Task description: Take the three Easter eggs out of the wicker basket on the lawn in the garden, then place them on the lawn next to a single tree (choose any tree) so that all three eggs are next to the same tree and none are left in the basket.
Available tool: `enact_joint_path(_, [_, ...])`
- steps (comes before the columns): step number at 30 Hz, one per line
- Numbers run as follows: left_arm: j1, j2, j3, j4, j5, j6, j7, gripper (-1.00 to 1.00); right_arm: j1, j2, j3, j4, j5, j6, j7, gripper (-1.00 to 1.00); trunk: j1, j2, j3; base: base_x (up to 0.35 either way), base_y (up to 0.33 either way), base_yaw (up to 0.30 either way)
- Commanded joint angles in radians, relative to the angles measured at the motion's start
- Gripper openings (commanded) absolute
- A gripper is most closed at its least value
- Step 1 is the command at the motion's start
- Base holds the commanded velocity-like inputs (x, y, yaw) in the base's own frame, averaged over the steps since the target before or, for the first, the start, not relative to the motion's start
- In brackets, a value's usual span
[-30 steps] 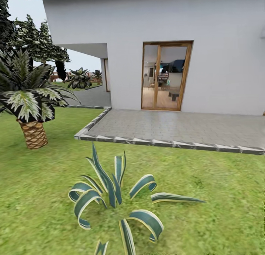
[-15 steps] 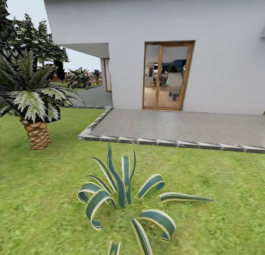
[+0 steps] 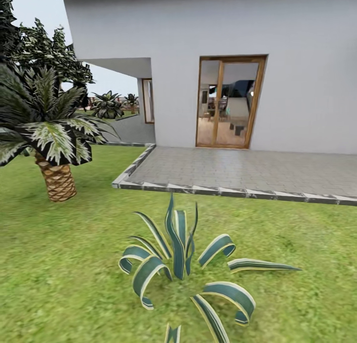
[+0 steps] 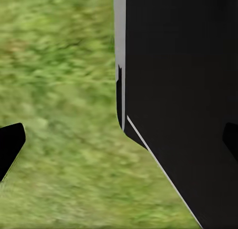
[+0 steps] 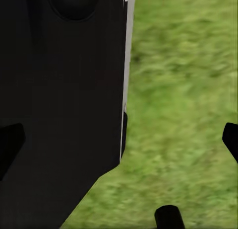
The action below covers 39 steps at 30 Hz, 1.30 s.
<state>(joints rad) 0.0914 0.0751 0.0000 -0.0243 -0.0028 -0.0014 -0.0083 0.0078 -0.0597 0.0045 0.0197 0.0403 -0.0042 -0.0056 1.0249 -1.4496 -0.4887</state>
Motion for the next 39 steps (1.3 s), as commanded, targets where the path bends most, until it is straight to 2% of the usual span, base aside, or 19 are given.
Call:
enact_joint_path(1, [0.001,0.0,0.0,-0.002,0.0,0.0,-0.001,1.0,0.0,0.0,0.0,0.0,0.005,0.0,-0.001,1.0,0.0,0.0,-0.001,0.0,0.329,0.0])
enact_joint_path(29, [0.001,0.0,0.0,-0.002,0.0,0.0,-0.001,1.0,0.0,0.001,0.0,0.0,0.005,0.0,-0.001,1.0,0.0,0.0,-0.001,0.0,0.329,0.002])
enact_joint_path(39, [0.001,0.0,0.0,-0.002,0.0,0.0,-0.001,1.0,0.0,0.001,0.0,0.0,0.003,0.0,-0.001,1.0,0.0,0.0,-0.001,0.0,0.132,0.226])
